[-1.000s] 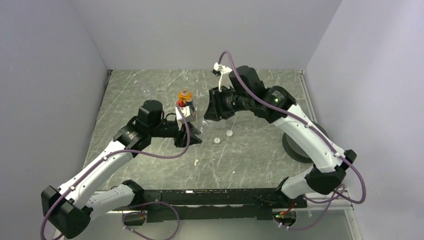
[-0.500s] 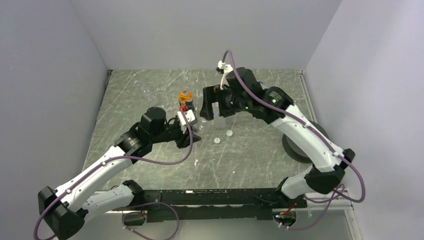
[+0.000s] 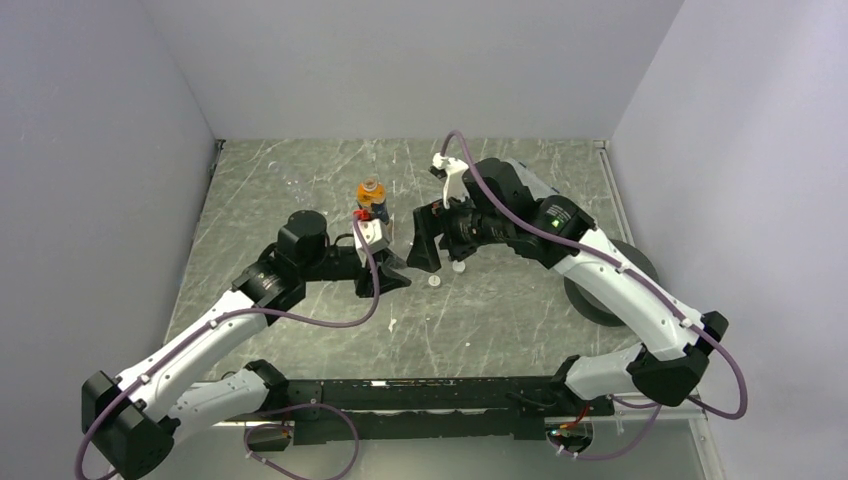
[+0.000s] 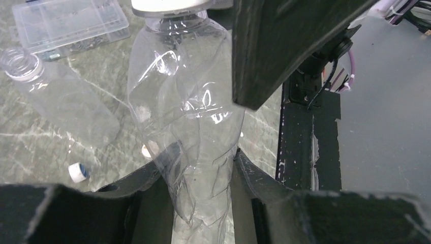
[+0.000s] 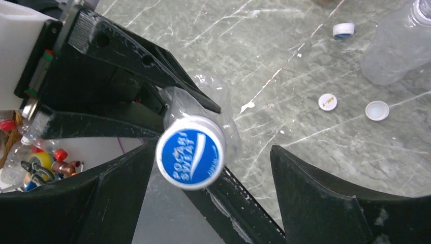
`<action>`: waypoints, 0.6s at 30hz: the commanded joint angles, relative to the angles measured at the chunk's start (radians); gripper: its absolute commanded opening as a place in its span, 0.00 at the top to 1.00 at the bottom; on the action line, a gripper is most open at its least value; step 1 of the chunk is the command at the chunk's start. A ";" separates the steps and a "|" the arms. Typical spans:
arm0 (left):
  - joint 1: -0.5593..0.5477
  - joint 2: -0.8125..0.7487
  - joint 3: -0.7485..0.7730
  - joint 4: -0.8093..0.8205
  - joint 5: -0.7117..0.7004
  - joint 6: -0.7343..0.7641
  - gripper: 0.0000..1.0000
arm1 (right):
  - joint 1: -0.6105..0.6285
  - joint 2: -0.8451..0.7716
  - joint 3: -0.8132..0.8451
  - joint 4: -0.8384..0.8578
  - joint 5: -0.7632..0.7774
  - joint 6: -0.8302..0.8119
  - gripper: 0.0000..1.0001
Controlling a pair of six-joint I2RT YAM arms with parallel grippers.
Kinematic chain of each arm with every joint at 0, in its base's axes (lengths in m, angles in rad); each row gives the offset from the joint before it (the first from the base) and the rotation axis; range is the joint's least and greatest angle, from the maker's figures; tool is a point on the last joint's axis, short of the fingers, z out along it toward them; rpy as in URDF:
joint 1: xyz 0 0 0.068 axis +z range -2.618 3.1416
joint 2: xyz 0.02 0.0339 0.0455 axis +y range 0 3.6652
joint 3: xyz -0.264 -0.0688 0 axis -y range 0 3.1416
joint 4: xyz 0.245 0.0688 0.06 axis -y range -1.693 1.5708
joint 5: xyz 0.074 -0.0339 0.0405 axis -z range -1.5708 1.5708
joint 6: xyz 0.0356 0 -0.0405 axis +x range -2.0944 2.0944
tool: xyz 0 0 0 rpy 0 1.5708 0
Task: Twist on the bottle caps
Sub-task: Place the plastic bottle at the center of the board.
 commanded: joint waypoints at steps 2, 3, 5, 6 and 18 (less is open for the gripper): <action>0.004 0.032 0.014 0.104 0.085 -0.038 1.00 | 0.022 0.013 0.007 0.107 0.024 0.011 0.16; 0.004 0.036 0.015 0.107 0.087 -0.038 1.00 | 0.025 0.020 0.010 0.110 0.039 0.015 0.18; 0.004 0.039 0.018 0.106 0.085 -0.035 1.00 | 0.035 0.026 0.012 0.118 0.071 0.025 0.24; 0.004 0.039 0.018 0.105 0.080 -0.035 1.00 | 0.037 0.029 0.013 0.118 0.084 0.028 0.29; 0.006 0.018 0.023 0.109 -0.055 -0.084 0.01 | -0.016 0.039 0.080 -0.007 0.215 0.001 0.85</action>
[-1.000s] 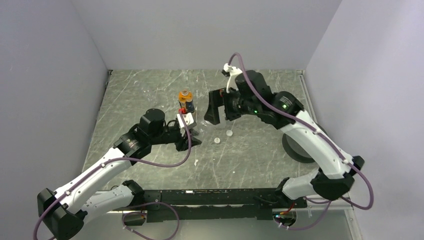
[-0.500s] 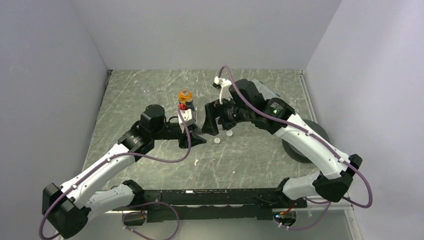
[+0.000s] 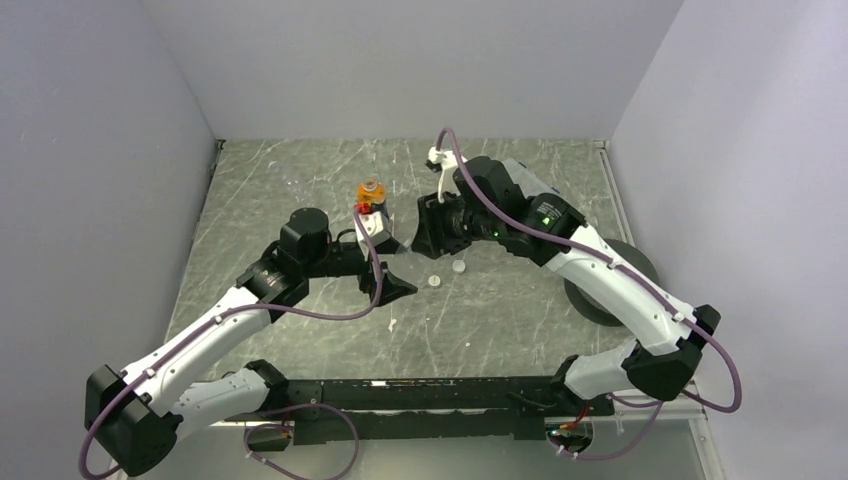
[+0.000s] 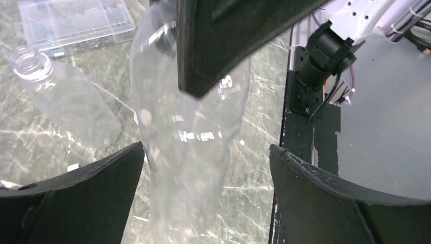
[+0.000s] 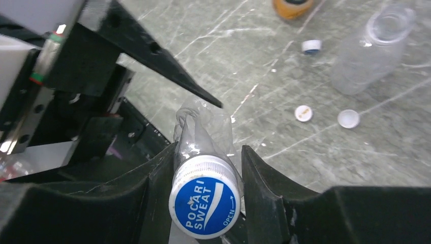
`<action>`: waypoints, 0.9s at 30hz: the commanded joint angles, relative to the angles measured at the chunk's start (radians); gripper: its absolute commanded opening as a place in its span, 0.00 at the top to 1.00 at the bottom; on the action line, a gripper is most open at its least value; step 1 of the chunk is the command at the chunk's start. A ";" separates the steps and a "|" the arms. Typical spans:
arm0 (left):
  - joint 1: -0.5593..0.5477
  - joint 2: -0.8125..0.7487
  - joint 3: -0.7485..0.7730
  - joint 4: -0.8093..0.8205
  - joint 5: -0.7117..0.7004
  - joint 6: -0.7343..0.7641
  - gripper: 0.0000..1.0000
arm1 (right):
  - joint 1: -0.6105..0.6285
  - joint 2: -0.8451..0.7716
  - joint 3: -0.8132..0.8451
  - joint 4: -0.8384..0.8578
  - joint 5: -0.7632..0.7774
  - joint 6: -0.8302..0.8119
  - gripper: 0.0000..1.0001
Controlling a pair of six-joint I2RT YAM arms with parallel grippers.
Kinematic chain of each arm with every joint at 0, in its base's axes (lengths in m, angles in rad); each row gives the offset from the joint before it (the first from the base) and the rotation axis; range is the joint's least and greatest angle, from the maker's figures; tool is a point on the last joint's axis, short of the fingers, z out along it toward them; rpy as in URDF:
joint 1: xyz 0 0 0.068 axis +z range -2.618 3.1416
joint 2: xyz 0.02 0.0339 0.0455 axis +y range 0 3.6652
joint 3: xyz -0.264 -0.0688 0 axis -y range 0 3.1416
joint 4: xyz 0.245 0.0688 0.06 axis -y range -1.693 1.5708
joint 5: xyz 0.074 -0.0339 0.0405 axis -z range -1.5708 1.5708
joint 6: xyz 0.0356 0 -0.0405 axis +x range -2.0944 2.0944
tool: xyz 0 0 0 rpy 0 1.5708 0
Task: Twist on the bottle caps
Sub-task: Place the plastic bottle at the center of the board.
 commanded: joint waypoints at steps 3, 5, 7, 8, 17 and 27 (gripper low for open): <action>0.002 -0.024 0.051 -0.012 -0.109 -0.057 0.01 | -0.128 -0.024 0.067 -0.090 0.119 -0.014 0.86; 0.004 -0.019 0.088 -0.057 -0.148 -0.065 0.01 | -0.203 -0.039 0.065 -0.120 0.141 -0.023 0.86; 0.004 -0.007 0.120 -0.101 -0.195 -0.075 0.00 | -0.266 -0.046 0.067 -0.155 0.184 -0.035 0.86; 0.006 -0.001 0.134 -0.120 -0.216 -0.083 0.01 | -0.296 -0.047 0.073 -0.177 0.218 -0.040 0.86; 0.016 0.007 0.170 -0.182 -0.334 -0.110 0.00 | -0.561 -0.013 -0.010 -0.189 0.328 -0.069 0.87; 0.040 -0.001 0.156 -0.217 -0.393 -0.099 0.01 | -0.704 0.017 -0.206 -0.046 0.366 -0.047 0.85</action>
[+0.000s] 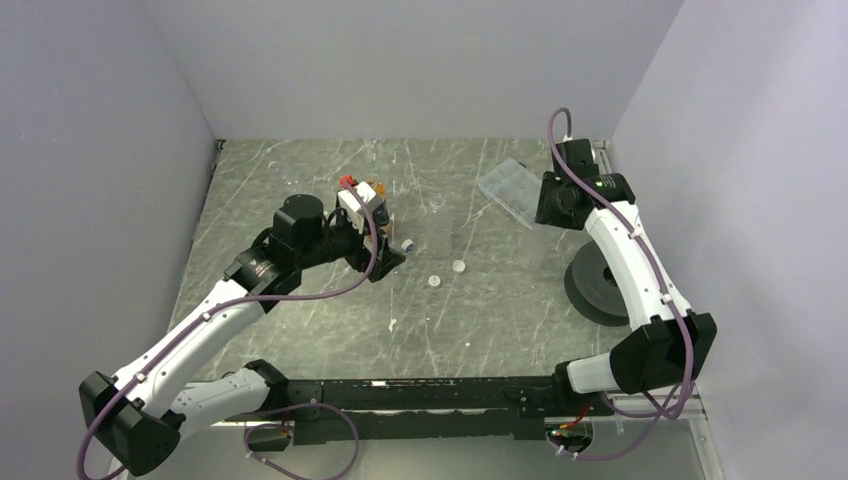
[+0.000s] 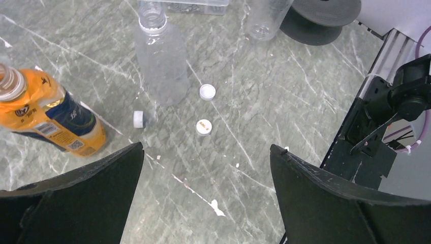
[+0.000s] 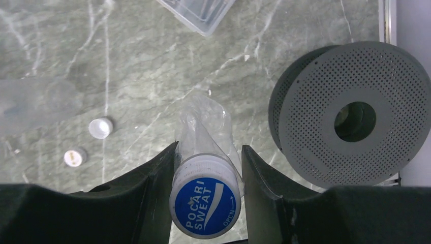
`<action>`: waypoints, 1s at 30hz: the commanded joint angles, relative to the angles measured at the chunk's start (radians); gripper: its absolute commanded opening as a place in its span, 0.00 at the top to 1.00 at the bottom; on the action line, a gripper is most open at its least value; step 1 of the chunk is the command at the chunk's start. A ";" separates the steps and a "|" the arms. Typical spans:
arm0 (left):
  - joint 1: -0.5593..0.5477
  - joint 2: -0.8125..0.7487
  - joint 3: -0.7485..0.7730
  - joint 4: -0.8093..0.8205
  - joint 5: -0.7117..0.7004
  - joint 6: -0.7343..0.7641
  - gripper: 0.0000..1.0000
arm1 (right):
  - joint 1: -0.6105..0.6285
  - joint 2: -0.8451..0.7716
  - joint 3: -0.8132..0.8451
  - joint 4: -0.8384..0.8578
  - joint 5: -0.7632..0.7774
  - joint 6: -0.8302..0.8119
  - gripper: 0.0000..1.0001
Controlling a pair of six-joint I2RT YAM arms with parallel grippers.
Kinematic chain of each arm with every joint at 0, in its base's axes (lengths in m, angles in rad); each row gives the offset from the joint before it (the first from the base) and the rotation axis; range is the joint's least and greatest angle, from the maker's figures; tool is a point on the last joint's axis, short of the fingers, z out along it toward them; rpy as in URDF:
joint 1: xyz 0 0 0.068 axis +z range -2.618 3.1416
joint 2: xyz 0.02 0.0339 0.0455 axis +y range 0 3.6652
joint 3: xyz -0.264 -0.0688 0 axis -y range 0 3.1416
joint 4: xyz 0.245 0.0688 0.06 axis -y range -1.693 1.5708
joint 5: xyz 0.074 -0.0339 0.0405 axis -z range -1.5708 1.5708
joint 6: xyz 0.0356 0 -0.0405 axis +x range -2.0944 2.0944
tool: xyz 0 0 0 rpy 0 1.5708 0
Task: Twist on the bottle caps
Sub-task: Place the plastic bottle at the center of the board.
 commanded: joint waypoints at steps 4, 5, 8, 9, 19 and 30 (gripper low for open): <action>0.025 -0.019 -0.010 0.002 -0.048 0.006 0.01 | -0.019 0.011 -0.100 0.169 0.089 0.025 0.85; 0.030 -0.020 -0.015 0.007 -0.046 0.005 0.00 | -0.019 0.007 -0.118 0.193 0.092 0.033 0.84; 0.044 -0.013 -0.027 0.019 -0.037 0.002 0.01 | -0.018 0.001 -0.155 0.254 0.087 0.054 0.84; 0.050 -0.009 -0.028 0.018 -0.035 0.001 0.01 | -0.018 0.005 -0.161 0.263 0.089 0.059 0.84; 0.068 -0.009 -0.052 0.046 -0.020 -0.001 0.01 | -0.020 -0.012 -0.246 0.345 0.093 0.067 0.77; 0.075 0.000 -0.054 0.050 -0.003 0.003 0.01 | -0.018 -0.015 -0.293 0.362 0.085 0.071 0.55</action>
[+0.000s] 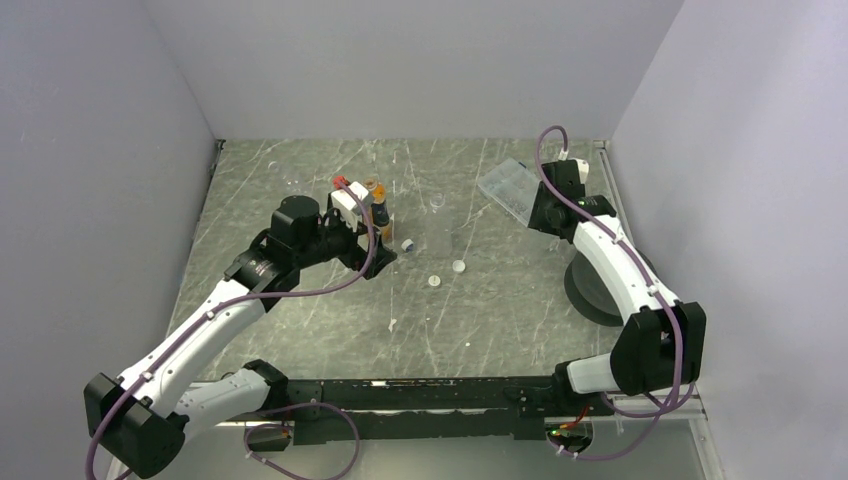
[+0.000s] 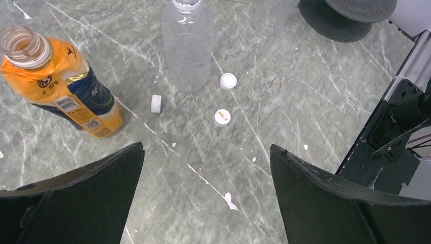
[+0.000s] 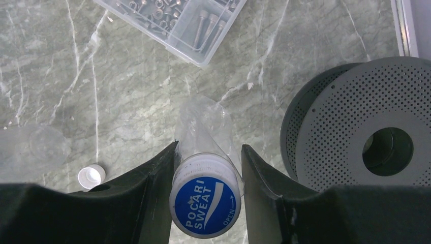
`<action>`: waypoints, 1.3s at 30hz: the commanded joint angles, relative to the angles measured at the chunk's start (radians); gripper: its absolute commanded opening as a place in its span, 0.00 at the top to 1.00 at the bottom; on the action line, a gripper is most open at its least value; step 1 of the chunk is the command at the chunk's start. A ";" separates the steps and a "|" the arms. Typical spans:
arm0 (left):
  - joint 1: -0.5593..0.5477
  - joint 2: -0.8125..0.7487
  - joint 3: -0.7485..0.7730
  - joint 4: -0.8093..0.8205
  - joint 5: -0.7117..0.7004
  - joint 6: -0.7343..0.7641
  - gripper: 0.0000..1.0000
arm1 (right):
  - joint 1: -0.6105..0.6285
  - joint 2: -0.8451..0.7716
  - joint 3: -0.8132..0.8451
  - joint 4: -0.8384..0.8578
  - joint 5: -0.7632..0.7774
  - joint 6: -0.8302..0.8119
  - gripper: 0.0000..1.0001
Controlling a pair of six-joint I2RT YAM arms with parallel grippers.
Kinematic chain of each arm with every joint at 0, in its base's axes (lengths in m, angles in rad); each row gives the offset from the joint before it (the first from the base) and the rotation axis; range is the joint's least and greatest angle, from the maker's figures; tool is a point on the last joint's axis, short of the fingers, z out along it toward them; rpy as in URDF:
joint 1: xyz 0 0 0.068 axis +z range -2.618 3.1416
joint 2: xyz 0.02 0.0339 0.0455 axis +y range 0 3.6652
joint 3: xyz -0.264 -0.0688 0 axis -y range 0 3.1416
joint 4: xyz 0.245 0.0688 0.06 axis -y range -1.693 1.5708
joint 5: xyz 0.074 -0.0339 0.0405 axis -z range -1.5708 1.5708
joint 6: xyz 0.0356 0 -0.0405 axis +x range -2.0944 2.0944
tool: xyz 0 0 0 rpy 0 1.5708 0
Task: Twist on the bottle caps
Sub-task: Place the plastic bottle at the center of the board.
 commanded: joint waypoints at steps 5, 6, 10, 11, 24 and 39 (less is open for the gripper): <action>0.011 0.008 -0.001 0.048 0.034 -0.002 0.01 | 0.000 -0.017 -0.017 0.012 0.007 0.013 0.43; 0.012 0.010 -0.002 0.048 0.037 -0.001 0.01 | 0.000 -0.018 -0.014 0.009 0.006 0.012 0.42; 0.015 0.013 -0.004 0.048 0.045 -0.001 0.00 | 0.000 -0.019 -0.010 0.007 0.001 0.010 0.39; 0.016 0.015 -0.004 0.049 0.046 -0.001 0.00 | 0.000 -0.019 -0.008 0.007 -0.001 0.010 0.38; 0.024 0.022 -0.006 0.051 0.059 -0.002 0.00 | 0.001 -0.010 0.025 -0.001 -0.032 0.008 0.34; 0.032 0.033 -0.002 0.048 0.050 -0.016 0.01 | 0.002 -0.047 0.082 -0.080 -0.022 0.011 0.19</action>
